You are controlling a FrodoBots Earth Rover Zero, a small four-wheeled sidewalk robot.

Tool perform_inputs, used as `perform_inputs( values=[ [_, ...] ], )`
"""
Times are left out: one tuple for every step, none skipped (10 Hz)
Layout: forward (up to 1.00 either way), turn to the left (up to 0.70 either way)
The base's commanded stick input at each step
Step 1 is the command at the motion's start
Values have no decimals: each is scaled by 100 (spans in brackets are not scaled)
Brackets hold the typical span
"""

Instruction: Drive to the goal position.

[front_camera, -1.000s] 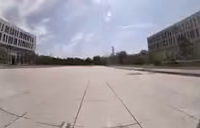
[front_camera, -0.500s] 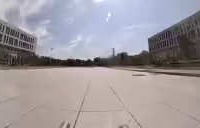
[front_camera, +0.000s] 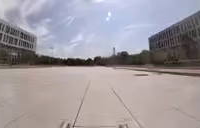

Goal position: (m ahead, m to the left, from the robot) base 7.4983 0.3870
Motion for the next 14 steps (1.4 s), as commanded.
perform_inputs(
  values=[
    [70,0],
    [70,0],
    [70,0],
    [70,0],
    [70,0],
    [70,0],
    [70,0],
    [70,0],
    [70,0],
    [70,0],
    [70,0],
    [70,0],
    [70,0],
    [70,0]
  ],
)
